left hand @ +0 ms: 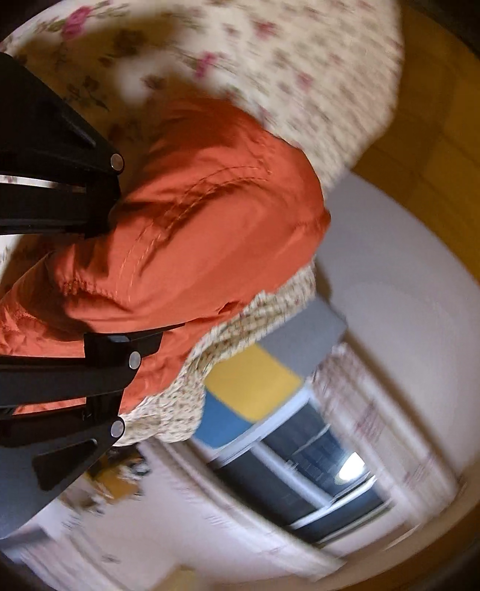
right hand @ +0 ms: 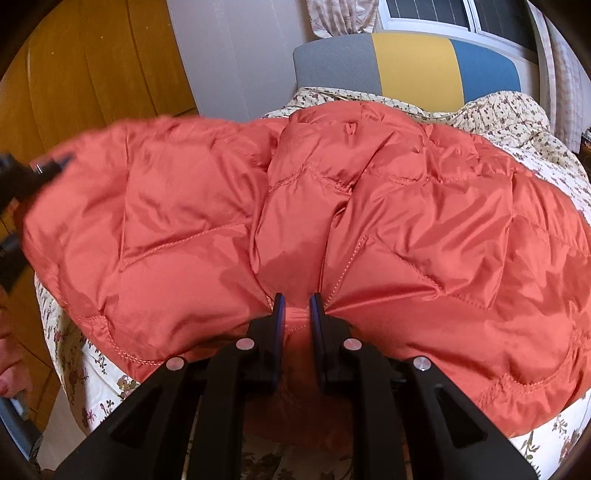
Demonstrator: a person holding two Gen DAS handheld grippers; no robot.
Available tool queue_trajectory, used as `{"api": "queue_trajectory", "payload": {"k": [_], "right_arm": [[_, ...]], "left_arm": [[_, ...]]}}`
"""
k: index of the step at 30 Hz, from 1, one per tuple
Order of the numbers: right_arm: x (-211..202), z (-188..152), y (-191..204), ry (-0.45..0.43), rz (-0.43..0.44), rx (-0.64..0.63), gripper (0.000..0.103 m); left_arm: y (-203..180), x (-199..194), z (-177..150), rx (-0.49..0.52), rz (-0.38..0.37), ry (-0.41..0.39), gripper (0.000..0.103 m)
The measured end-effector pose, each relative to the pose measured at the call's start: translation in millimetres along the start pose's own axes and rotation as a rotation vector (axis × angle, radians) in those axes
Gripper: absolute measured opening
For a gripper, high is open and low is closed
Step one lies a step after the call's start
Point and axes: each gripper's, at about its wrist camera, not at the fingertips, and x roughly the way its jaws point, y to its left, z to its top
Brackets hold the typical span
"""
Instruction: Fold large clothes
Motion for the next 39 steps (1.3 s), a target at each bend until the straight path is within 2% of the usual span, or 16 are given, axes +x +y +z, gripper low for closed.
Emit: {"api": "queue_trajectory", "payload": {"k": [4,8,11,13,17,19,22,26,30,39], "right_arm": [[0.9,0.8,-4.9,0.006,0.017,0.023,0.014],[0.8,2.1,-11.7,0.01,0.039,0.043,0.014],[-7.8,4.3,-29.2,0.012,0.13,0.132,0.014],[-24.6,4.1,-45.7,-0.022,0.168,0.211,0.018],[-73.6,3.1,-75.9,-0.128,0.078,0.235,0.029],[-89.6,2.4,-95.0,-0.149,0.008,0.26,0.031],[-102.9,-3.6,-133.5,-0.146,-0.08,0.369,0.032],[-114.1,-17.3,-167.6,-0.163,-0.073,0.483,0.029],[-121.6,-20.0,-183.5,-0.173,-0.08,0.514,0.029],[-122.6,-34.5,-179.8,-0.144,-0.032,0.535,0.029]], "left_arm": [[-46.9,-4.6,-4.6,0.194,-0.076,-0.008,0.023],[-85.3,-1.4,-17.3,0.319,-0.144,0.012,0.023],[-110.0,4.9,-29.2,0.419,-0.14,0.021,0.023],[-123.2,8.3,-37.0,0.492,-0.13,0.021,0.023],[-140.4,12.0,-46.6,0.602,-0.099,0.018,0.023],[-147.9,15.6,-53.1,0.651,-0.079,0.016,0.023],[-160.6,20.6,-62.3,0.716,-0.06,0.013,0.023],[-180.2,26.0,-80.1,0.832,-0.042,0.013,0.023],[-191.3,30.1,-97.1,0.92,-0.037,0.023,0.023],[-215.7,48.0,-137.9,1.059,-0.066,0.052,0.024]]}}
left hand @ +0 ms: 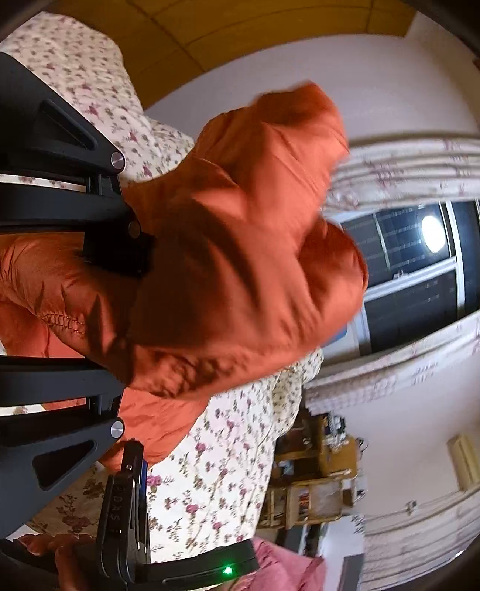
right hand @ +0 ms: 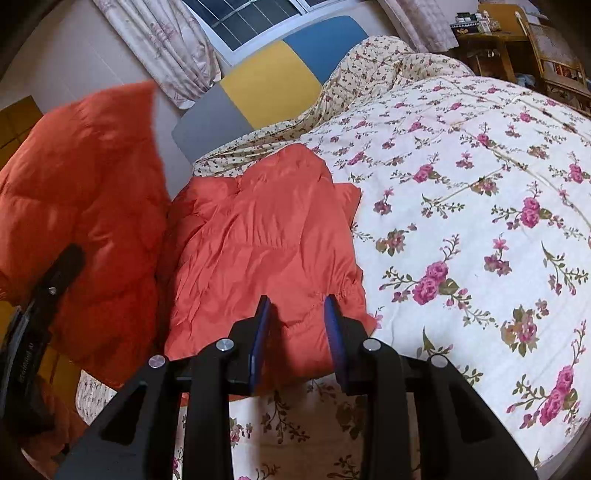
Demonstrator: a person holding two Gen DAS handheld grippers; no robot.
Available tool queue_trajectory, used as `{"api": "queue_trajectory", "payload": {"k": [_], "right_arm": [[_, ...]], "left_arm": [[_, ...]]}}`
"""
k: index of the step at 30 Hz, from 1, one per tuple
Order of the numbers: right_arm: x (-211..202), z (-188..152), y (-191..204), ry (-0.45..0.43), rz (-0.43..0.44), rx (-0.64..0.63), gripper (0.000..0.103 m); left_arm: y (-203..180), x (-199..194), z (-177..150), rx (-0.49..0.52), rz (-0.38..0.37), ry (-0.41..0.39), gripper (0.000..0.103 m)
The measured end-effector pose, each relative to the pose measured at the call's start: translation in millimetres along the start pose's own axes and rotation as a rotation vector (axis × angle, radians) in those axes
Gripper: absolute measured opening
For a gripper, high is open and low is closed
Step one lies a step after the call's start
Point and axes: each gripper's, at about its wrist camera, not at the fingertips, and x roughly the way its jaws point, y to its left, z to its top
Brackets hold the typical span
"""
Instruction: Fold large clothes
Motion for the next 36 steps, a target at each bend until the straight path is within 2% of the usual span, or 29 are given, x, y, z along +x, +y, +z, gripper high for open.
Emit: {"api": "queue_trajectory", "payload": {"k": [9,14,19,23,25,30,32,34,35,36], "right_arm": [[-3.3,-0.9,-10.2,0.019,0.054,0.05,0.029],[-14.0,1.0,-13.4,0.016,0.055,0.061,0.03],[-41.0,7.7,-24.5,-0.043,0.043,0.1,0.039],[-66.7,16.3,-19.3,-0.105,0.105,0.099,0.048],[-73.2,22.1,-10.6,-0.115,0.158,0.085,0.059],[-69.6,33.2,18.4,-0.067,0.234,0.029,0.062],[-61.2,33.3,30.0,-0.026,0.247,0.007,0.062],[-50.6,31.5,40.6,0.011,0.188,-0.048,0.06],[-46.8,30.0,45.1,0.022,0.155,-0.077,0.056],[-42.7,28.8,47.6,0.028,0.106,-0.109,0.038]], "left_arm": [[-38.3,29.1,-12.0,0.044,-0.104,0.056,0.024],[-58.3,38.7,-24.5,0.103,-0.142,0.074,0.029],[-68.6,46.9,-32.0,0.123,-0.162,0.078,0.044],[-69.9,47.4,-34.3,0.114,-0.166,0.066,0.046],[-68.8,46.4,-34.4,0.107,-0.169,0.06,0.046],[-66.4,38.6,-38.6,0.095,-0.182,0.041,0.046],[-66.0,35.6,-39.8,0.099,-0.187,0.035,0.046],[-65.9,33.5,-40.5,0.103,-0.191,0.033,0.047],[-66.0,33.0,-40.6,0.103,-0.192,0.033,0.047],[-65.5,32.4,-40.6,0.103,-0.195,0.032,0.047]]}}
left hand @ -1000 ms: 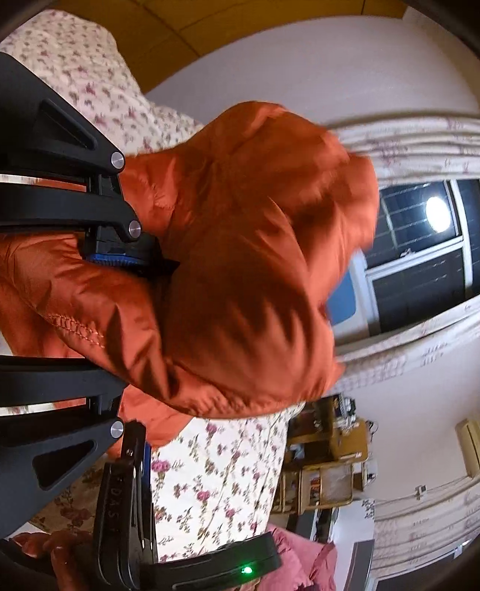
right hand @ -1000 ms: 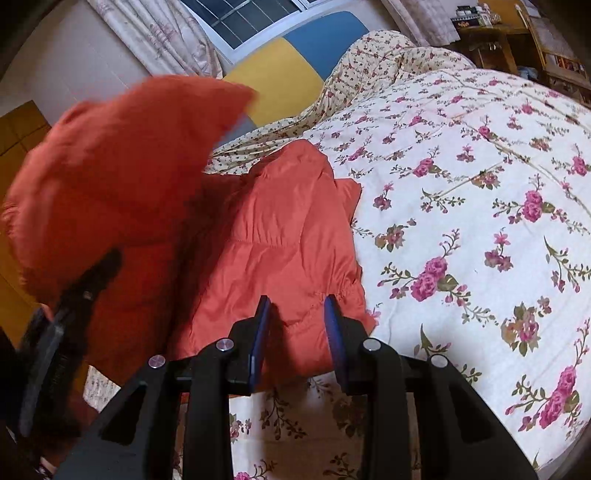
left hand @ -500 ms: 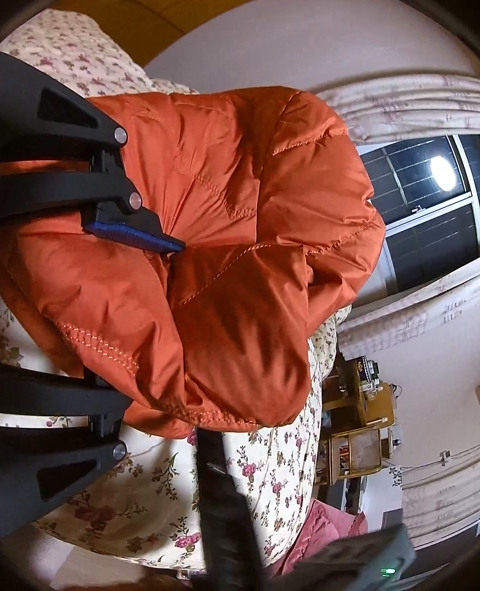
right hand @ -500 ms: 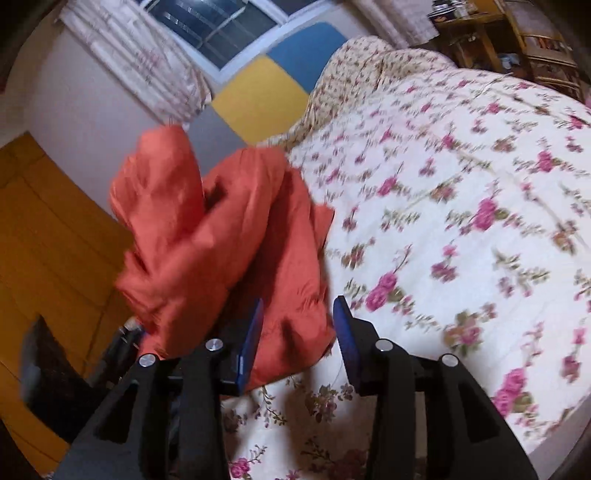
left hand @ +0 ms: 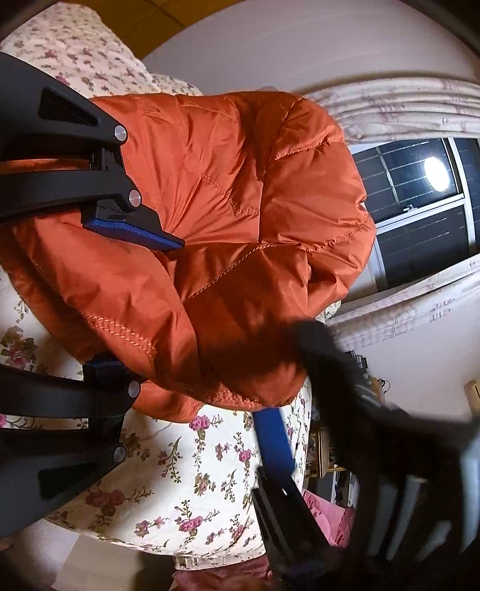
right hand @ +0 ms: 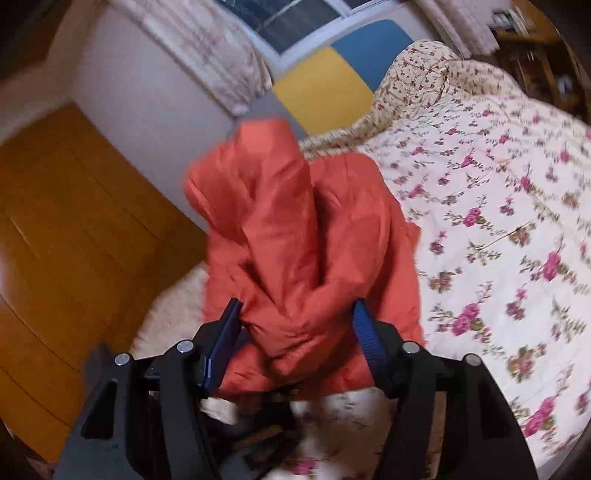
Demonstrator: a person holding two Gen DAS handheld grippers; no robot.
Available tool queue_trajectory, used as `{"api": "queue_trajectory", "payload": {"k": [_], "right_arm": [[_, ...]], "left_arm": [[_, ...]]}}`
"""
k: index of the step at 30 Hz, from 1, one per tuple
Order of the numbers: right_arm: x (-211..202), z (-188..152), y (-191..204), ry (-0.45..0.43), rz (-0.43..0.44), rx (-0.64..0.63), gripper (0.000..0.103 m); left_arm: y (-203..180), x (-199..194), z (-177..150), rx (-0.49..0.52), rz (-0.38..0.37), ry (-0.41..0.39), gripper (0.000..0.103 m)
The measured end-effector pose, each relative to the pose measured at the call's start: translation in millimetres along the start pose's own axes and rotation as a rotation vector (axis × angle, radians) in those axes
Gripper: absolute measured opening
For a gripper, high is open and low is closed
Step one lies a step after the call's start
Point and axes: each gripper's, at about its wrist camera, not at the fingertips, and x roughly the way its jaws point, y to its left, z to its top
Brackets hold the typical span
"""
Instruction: Fold large clothes
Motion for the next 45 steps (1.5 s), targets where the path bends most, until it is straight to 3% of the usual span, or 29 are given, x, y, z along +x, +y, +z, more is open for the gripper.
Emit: {"api": "queue_trajectory", "payload": {"k": [1,3,11,15,20,22,25,27,30,34,37,40,45], "right_arm": [[3.5,-0.7,-1.2,0.008,-0.047,-0.009,0.026],[10.4,-4.2,-14.4,0.013,-0.07,0.036,0.021],[43.2,-27.5,-54.2,0.017,-0.142,0.103,0.02],[44.6,-30.3,-57.0,0.011,-0.15,0.09,0.021],[35.6,-33.9,-48.3,0.003,-0.158,0.086,0.024],[32.8,-35.4,-48.1,0.003,-0.153,0.1,0.025],[29.0,-35.1,-44.5,-0.003,-0.167,0.09,0.03],[27.4,-32.3,-40.5,-0.011,-0.175,0.07,0.033],[16.2,-27.3,-38.7,-0.051,-0.198,0.049,0.043],[-16.3,-15.3,-23.6,-0.158,-0.207,0.032,0.043],[-28.1,9.6,6.6,-0.218,-0.17,-0.05,0.043],[-18.0,36.0,38.6,-0.213,-0.128,-0.134,0.043],[20.8,76.1,79.3,-0.174,-0.062,-0.245,0.043]], "left_arm": [[0.8,-0.6,0.0,-0.001,-0.003,0.001,0.047],[2.9,-2.7,-1.6,0.0,-0.014,0.008,0.047],[-1.7,-22.0,-17.0,0.02,-0.095,0.03,0.049],[6.8,-40.6,-23.4,-0.018,-0.125,-0.003,0.059],[44.4,-46.9,-22.3,-0.173,-0.051,-0.018,0.059],[64.2,-41.5,-19.4,-0.231,0.019,-0.016,0.076],[98.1,-24.9,-17.4,-0.325,0.188,0.026,0.081],[114.4,-8.7,-18.6,-0.386,0.222,0.084,0.087],[122.9,6.3,-15.6,-0.438,0.215,0.127,0.089],[106.8,12.7,-6.5,-0.389,0.141,0.139,0.089],[98.6,12.8,1.9,-0.331,0.14,0.152,0.089],[113.7,12.5,14.9,-0.368,0.118,0.153,0.089],[146.4,11.7,32.2,-0.448,0.168,0.109,0.089]]}}
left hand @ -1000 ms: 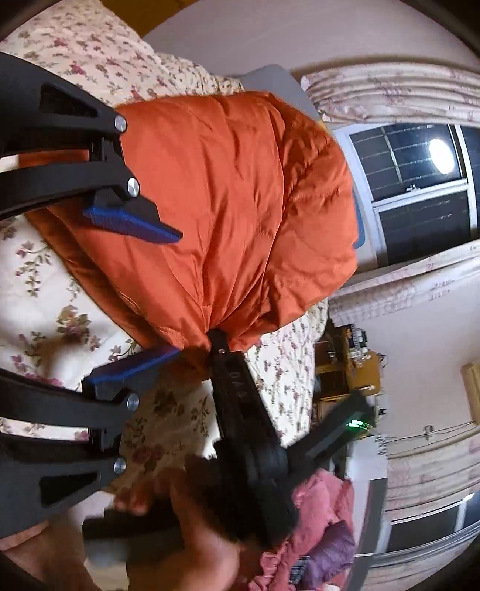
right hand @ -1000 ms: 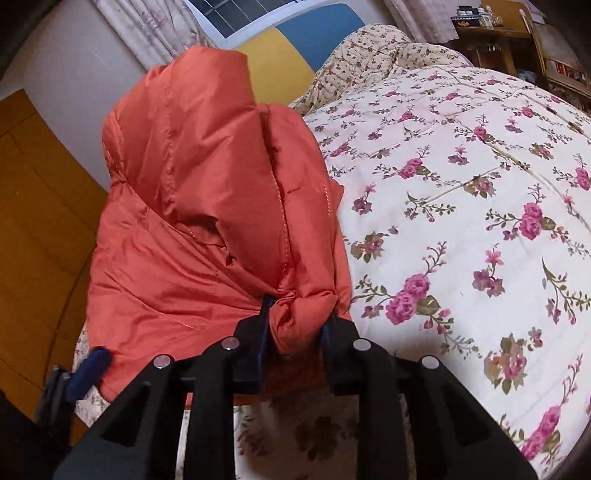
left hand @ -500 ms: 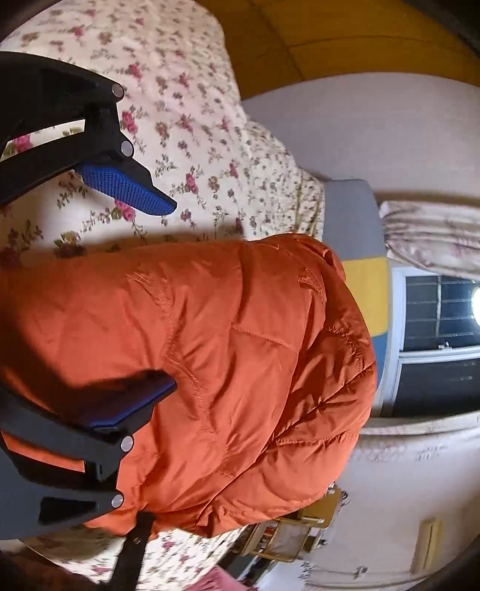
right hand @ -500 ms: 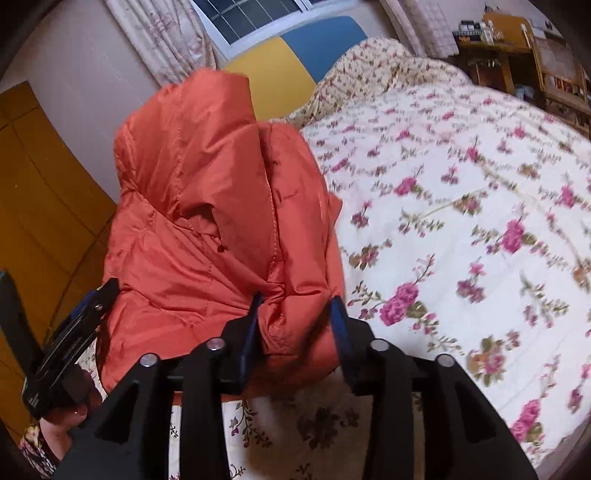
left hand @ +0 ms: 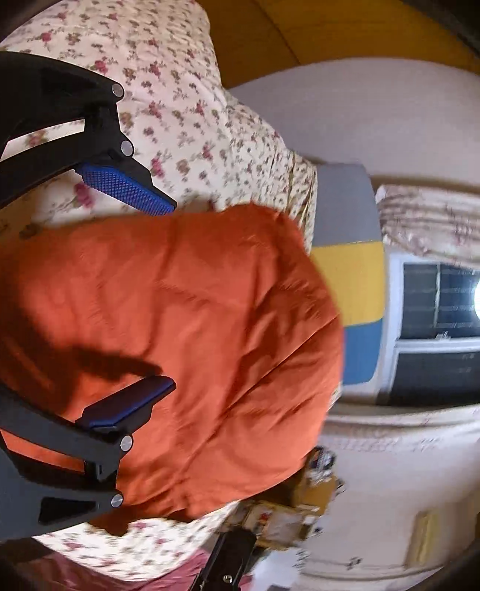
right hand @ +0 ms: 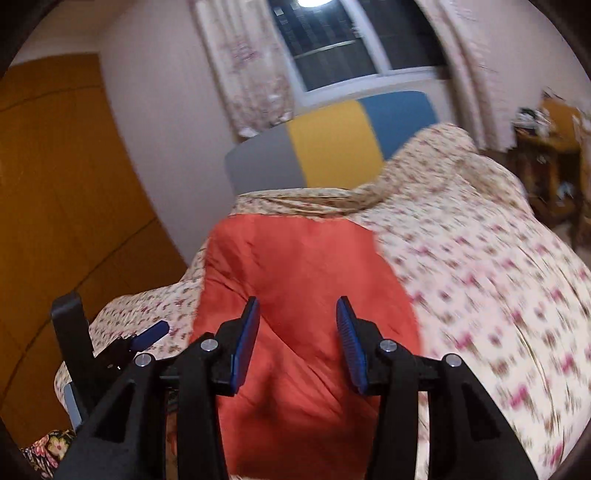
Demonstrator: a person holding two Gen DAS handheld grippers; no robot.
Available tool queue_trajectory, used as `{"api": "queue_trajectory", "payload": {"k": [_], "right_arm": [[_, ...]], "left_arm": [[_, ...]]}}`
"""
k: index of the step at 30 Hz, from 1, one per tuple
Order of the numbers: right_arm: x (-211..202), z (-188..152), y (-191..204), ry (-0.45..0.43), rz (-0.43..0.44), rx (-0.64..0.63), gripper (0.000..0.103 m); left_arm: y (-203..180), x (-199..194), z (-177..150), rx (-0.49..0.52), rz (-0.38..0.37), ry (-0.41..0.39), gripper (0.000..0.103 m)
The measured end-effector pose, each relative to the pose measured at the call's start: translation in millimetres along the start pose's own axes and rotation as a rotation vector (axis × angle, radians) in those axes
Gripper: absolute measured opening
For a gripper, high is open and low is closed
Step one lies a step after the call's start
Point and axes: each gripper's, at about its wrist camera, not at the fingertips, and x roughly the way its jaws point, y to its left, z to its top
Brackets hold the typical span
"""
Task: Fold large clothes
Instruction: 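Lower the jacket bundle onto the bedspread and open both tools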
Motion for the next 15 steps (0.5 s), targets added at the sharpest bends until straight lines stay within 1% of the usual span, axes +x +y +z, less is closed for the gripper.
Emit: {"api": "queue_trajectory", "payload": {"k": [2,4,6,7,8,10,13,15], "right_arm": [[21.6,11.9,8.6,0.024,0.023,-0.041,0.043],[49.5,17.9,9.2,0.065,0.016,-0.058,0.043],[74.6,20.5,4.1,0.094,-0.023,-0.09,0.043],[87.4,20.5,0.5,0.103,-0.061,-0.118,0.04],[98.4,18.9,-4.6,0.109,-0.091,-0.142,0.04],[113.8,11.1,-19.7,0.122,-0.122,-0.153,0.039],[123.9,-1.2,-43.9,0.127,-0.123,-0.105,0.039],[126.6,-5.0,-51.8,0.116,-0.142,-0.107,0.039]], "left_arm": [[8.9,6.1,11.4,-0.023,0.063,-0.012,0.089],[18.0,14.1,20.8,-0.059,0.114,-0.015,0.089],[26.8,24.0,29.8,-0.105,0.15,-0.013,0.089],[30.3,31.2,35.6,-0.132,0.164,-0.007,0.089],[32.6,35.6,39.5,-0.145,0.166,-0.004,0.089],[30.4,48.7,48.9,-0.155,0.164,0.007,0.089],[20.3,71.0,56.1,-0.124,0.148,0.043,0.089],[13.8,83.1,56.8,-0.109,0.127,0.07,0.089]]}}
